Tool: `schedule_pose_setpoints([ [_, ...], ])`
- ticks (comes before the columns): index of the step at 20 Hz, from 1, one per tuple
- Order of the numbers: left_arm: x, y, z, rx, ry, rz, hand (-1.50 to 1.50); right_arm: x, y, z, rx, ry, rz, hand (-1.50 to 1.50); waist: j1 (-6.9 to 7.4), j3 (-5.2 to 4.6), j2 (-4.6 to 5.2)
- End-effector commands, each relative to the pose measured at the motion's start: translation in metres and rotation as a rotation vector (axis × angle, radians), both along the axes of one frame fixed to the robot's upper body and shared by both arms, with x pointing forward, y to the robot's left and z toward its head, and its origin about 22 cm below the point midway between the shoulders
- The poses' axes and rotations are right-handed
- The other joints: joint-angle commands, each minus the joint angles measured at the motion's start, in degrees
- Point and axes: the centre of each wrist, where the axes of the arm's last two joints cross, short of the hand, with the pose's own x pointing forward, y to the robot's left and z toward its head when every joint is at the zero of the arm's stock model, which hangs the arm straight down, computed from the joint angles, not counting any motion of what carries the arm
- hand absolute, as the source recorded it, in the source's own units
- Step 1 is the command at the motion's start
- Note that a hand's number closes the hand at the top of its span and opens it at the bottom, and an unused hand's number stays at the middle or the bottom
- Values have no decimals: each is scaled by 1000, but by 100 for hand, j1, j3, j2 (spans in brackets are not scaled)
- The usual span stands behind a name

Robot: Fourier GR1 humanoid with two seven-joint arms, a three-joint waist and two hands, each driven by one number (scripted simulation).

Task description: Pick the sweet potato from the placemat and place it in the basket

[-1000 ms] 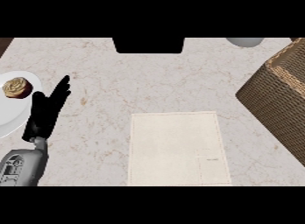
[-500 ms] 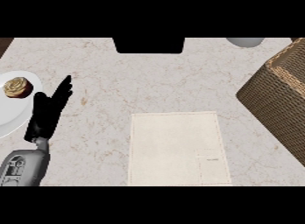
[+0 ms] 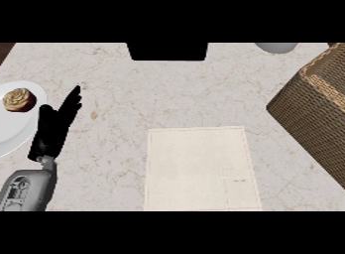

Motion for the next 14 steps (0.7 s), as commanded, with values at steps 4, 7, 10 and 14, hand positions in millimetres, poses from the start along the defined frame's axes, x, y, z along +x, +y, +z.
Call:
schedule_pose_setpoints([
  [4, 4, -16, 6, 13, -5, 0, 0, 10, -10, 4, 209, -123, -34, -150, 9, -2, -5],
  [7, 8, 5, 11, 8, -16, -6, 0, 7, -24, 5, 266, -244, -146, -150, 13, -1, 7],
  [10, 1, -15, 3, -6, 3, -13, 0, 0, -44, 2, 329, -268, -232, -150, 34, 1, 4],
  [14, 4, -1, 0, -1, 5, -2, 0, -39, -103, 33, 393, -228, -331, -150, 22, 3, 20],
])
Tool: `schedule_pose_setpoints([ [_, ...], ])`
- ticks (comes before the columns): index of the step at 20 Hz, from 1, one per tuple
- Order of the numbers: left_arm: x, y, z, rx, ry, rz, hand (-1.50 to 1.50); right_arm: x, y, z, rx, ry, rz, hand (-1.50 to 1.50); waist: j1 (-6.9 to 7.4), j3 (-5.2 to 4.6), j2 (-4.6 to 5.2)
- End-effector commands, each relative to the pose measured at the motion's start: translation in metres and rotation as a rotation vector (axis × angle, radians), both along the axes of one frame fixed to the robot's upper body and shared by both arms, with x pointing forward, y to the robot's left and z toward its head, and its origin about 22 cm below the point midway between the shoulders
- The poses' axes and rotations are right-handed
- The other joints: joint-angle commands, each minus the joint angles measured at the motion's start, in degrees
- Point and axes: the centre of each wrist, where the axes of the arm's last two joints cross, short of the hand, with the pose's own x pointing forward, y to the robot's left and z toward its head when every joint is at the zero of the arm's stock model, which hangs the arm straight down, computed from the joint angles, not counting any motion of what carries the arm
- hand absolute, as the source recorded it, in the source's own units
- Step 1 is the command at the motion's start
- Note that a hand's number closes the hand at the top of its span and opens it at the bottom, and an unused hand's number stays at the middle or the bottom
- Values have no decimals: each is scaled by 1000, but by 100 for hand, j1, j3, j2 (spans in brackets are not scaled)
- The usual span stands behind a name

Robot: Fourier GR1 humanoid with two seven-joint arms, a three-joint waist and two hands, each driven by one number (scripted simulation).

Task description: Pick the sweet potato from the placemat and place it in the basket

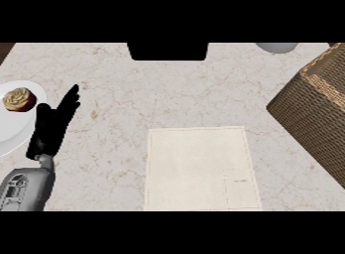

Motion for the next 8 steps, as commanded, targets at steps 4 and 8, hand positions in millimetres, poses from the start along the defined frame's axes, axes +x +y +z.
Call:
schedule_pose_setpoints([
  [4, 1, -8, 2, 6, -10, -15, 0, -62, -77, 2, 137, 28, -115, -150, 61, 17, 42],
  [8, -1, -19, -6, -10, -19, -25, 0, -94, -102, 2, 147, 2, -131, -150, 74, 32, 76],
])
